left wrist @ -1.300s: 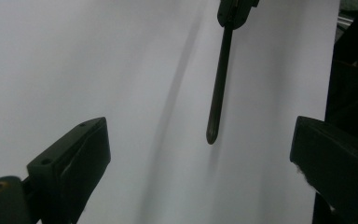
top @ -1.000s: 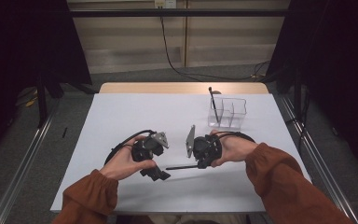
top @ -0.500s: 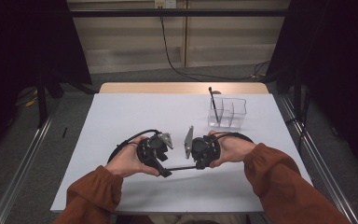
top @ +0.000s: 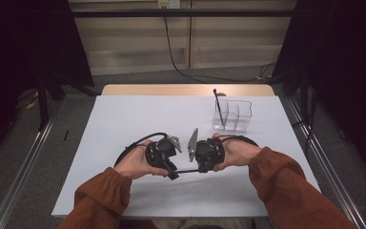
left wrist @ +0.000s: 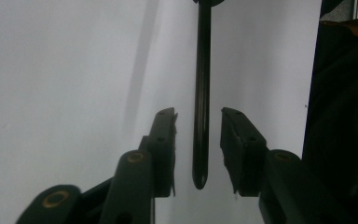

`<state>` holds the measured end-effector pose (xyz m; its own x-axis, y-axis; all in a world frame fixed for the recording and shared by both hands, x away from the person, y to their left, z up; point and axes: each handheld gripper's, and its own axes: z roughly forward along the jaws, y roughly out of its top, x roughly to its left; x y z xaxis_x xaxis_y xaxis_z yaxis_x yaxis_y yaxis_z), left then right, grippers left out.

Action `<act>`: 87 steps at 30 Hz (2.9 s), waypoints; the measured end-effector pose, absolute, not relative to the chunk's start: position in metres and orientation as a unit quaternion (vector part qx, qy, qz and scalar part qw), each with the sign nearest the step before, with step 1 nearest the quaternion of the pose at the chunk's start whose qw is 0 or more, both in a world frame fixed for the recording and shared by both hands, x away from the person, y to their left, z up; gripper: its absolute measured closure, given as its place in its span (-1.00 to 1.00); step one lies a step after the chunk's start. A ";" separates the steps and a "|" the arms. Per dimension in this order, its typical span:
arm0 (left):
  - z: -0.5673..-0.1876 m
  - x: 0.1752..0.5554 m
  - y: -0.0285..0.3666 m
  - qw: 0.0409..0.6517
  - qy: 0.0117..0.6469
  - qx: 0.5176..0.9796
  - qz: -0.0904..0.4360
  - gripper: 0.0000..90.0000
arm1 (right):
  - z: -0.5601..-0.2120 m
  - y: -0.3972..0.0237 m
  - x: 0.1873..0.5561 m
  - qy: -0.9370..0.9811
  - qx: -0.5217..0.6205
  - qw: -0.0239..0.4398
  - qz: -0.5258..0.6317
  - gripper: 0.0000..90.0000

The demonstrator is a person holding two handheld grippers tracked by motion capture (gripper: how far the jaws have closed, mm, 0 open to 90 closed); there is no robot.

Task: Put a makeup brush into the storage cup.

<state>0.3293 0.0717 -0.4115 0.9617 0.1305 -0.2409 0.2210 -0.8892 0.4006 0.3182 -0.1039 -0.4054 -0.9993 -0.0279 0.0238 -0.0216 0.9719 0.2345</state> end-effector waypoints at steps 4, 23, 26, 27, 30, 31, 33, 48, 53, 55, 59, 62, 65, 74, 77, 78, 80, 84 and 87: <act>-0.412 0.328 0.069 0.215 0.089 0.967 -0.104 0.68 | -0.407 -0.105 0.319 -0.993 0.016 0.012 -0.120 0.87; -0.415 0.330 0.067 0.217 0.090 0.967 -0.102 0.87 | -0.408 -0.109 0.319 -0.991 0.016 0.004 -0.136 0.86; -0.415 0.329 0.067 0.215 0.086 0.968 -0.100 0.87 | -0.408 -0.110 0.320 -0.990 0.013 0.008 -0.139 0.84; -0.415 0.329 0.067 0.215 0.086 0.968 -0.099 0.87 | -0.409 -0.110 0.320 -0.990 0.009 0.011 -0.140 0.84; -0.414 0.328 0.067 0.216 0.087 0.967 -0.099 0.87 | -0.409 -0.111 0.322 -0.989 0.008 0.016 -0.146 0.78; -0.414 0.328 0.067 0.216 0.087 0.967 -0.099 0.87 | -0.409 -0.111 0.322 -0.989 0.008 0.018 -0.148 0.77; -0.414 0.329 0.068 0.217 0.088 0.967 -0.097 0.87 | -0.409 -0.112 0.323 -0.988 0.005 0.020 -0.152 0.70; -0.414 0.329 0.072 0.219 0.092 0.966 -0.099 0.87 | -0.411 -0.118 0.327 -0.982 -0.029 0.013 -0.186 -0.44; -0.413 0.329 0.076 0.222 0.096 0.966 -0.096 0.87 | -0.412 -0.123 0.328 -0.980 -0.044 0.008 -0.193 -0.62; -0.412 0.329 0.079 0.227 0.101 0.964 -0.096 0.87 | -0.413 -0.124 0.328 -0.980 -0.055 0.007 -0.190 -0.71; -0.412 0.328 0.086 0.228 0.107 0.963 -0.095 0.87 | -0.412 -0.128 0.328 -0.978 -0.061 0.007 -0.198 -0.78; -0.412 0.328 0.092 0.229 0.113 0.962 -0.096 0.87 | -0.410 -0.132 0.328 -0.976 -0.068 0.004 -0.206 -0.82; -0.414 0.327 0.100 0.241 0.124 0.958 -0.099 0.87 | -0.410 -0.138 0.329 -0.973 -0.075 -0.002 -0.217 -0.81; -0.419 0.325 0.117 0.256 0.147 0.950 -0.102 0.87 | -0.407 -0.156 0.329 -0.965 -0.096 -0.008 -0.244 -0.89; -0.417 0.326 0.121 0.270 0.152 0.945 -0.102 0.87 | -0.409 -0.162 0.328 -0.962 -0.103 -0.009 -0.254 -0.88; -0.417 0.325 0.122 0.275 0.156 0.943 -0.100 0.87 | -0.410 -0.163 0.328 -0.960 -0.104 -0.007 -0.258 -0.89; -0.417 0.325 0.123 0.276 0.156 0.943 -0.099 0.87 | -0.412 -0.166 0.328 -0.958 -0.107 -0.003 -0.265 -0.88; -0.420 0.322 0.127 0.288 0.166 0.938 -0.097 0.87 | -0.414 -0.173 0.326 -0.954 -0.125 -0.010 -0.273 -0.88; -0.421 0.322 0.133 0.300 0.164 0.935 -0.095 0.87 | -0.415 -0.177 0.324 -0.951 -0.134 -0.018 -0.277 -0.89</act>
